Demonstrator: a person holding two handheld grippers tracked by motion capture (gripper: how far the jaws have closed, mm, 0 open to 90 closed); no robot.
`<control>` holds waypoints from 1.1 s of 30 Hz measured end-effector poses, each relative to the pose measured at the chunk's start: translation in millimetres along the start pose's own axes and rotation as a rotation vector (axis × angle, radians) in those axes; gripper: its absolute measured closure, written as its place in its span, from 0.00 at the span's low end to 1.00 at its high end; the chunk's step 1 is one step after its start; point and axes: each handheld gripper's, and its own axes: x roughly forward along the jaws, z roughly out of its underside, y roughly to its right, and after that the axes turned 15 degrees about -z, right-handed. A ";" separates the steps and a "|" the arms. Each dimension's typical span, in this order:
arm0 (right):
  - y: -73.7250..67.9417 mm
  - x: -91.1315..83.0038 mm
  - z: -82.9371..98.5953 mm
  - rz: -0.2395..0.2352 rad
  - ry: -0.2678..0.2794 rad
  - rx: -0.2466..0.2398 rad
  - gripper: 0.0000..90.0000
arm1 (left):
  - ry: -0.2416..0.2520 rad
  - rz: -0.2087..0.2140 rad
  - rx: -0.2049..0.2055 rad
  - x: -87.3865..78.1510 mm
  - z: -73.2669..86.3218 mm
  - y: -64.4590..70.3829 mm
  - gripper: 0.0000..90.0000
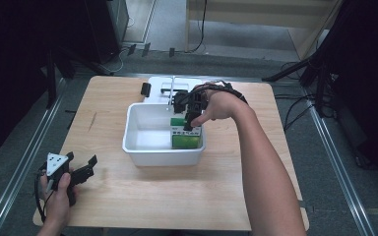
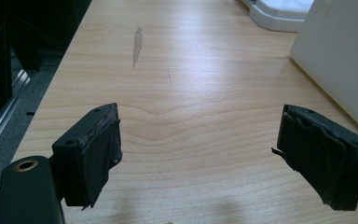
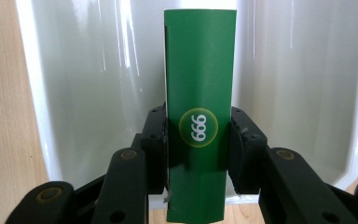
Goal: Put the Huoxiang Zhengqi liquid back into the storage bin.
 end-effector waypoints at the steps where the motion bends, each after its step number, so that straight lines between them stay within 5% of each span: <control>1: 0.6 1.0 0.6 0.000 0.003 0.002 0.72 | 0.000 0.000 0.000 0.0 0.0 0.0 0.16; 21: 2.7 6.1 7.8 0.002 0.040 0.022 0.67 | 0.001 -0.001 -0.006 0.1 0.0 0.1 0.16; 33: 1.6 -0.2 15.1 0.015 0.124 0.052 0.48 | 0.000 -0.002 -0.007 0.3 0.0 0.1 0.16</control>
